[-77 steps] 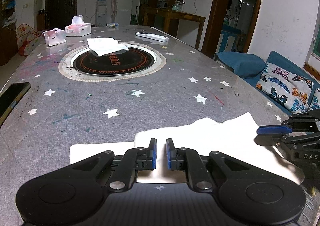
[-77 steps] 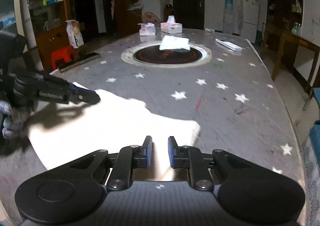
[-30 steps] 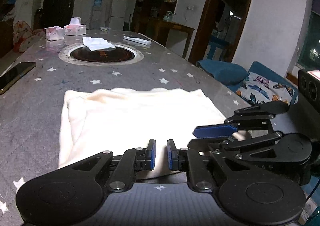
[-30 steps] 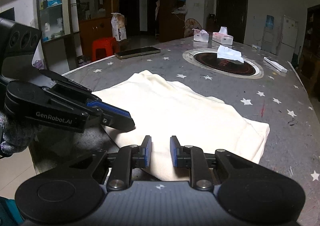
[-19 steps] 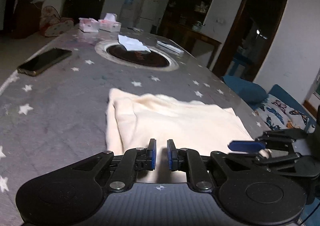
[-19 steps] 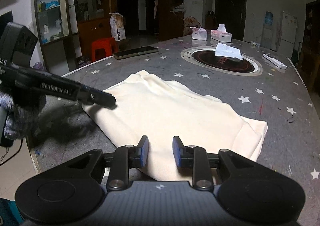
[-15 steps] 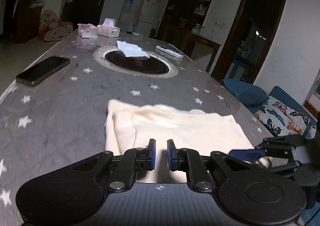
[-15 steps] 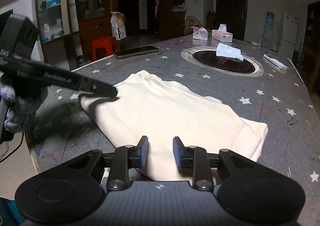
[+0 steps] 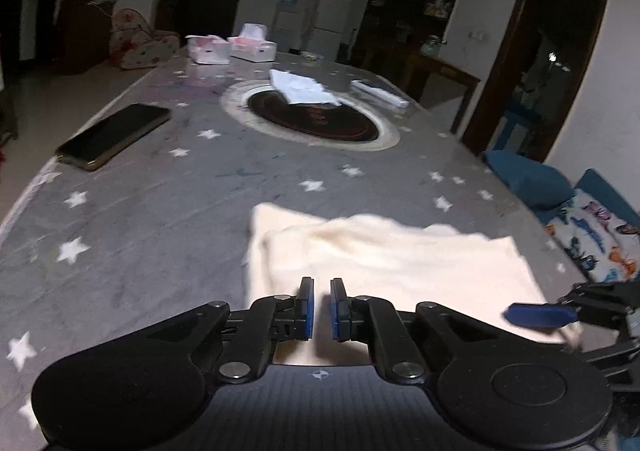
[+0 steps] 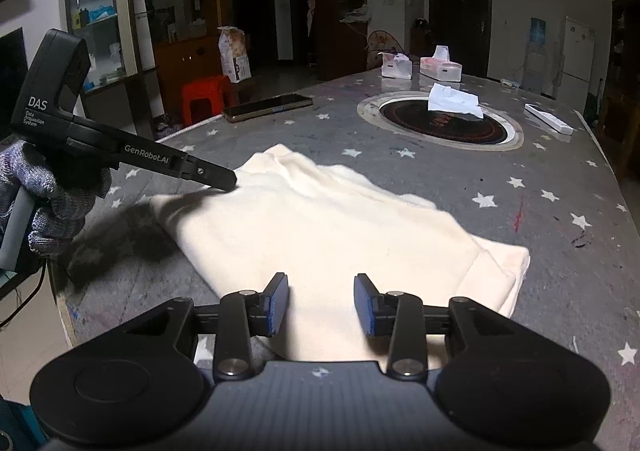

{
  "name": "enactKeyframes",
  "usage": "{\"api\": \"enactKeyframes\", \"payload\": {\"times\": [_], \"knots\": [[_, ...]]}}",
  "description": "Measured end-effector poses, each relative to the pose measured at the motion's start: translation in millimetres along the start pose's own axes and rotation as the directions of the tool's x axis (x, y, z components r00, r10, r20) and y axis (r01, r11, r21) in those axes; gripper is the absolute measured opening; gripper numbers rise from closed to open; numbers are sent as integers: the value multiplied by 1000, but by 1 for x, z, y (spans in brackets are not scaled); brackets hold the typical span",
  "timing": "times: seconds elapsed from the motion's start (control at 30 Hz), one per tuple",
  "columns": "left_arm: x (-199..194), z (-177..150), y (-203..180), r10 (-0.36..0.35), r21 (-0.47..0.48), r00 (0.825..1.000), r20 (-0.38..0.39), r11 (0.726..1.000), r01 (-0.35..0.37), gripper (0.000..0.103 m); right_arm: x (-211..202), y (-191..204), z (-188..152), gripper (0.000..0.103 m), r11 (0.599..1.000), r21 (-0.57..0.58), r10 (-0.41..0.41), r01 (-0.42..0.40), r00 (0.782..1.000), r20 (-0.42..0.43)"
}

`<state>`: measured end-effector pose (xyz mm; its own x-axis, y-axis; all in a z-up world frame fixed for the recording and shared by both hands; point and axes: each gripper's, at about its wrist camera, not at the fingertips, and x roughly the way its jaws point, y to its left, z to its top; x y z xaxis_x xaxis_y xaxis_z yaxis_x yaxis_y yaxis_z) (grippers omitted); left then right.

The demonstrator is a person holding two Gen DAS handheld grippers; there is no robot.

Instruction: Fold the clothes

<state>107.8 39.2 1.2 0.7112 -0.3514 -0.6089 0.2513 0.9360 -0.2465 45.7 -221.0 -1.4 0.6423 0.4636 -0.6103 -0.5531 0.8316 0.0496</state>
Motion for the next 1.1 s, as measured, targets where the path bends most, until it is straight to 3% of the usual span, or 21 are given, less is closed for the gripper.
{"api": "enactKeyframes", "payload": {"times": [0.17,0.43,0.63,0.87,1.1], "knots": [[28,17,-23,-78,52,997,-3,996,78,9,6,-10,7,38,999,44,-19,19,1000,8],[64,28,1,-34,-47,999,-30,998,33,11,11,-16,8,38,998,55,-21,20,1000,5],[44,30,3,-67,-46,997,23,997,68,11,11,-23,13,38,997,68,-33,32,999,18],[55,20,17,-50,-81,999,-6,995,50,10,22,-35,12,38,994,93,-61,61,998,-1],[14,10,8,28,-30,997,75,999,-26,16,14,-30,9,41,994,84,-69,67,998,12]]}}
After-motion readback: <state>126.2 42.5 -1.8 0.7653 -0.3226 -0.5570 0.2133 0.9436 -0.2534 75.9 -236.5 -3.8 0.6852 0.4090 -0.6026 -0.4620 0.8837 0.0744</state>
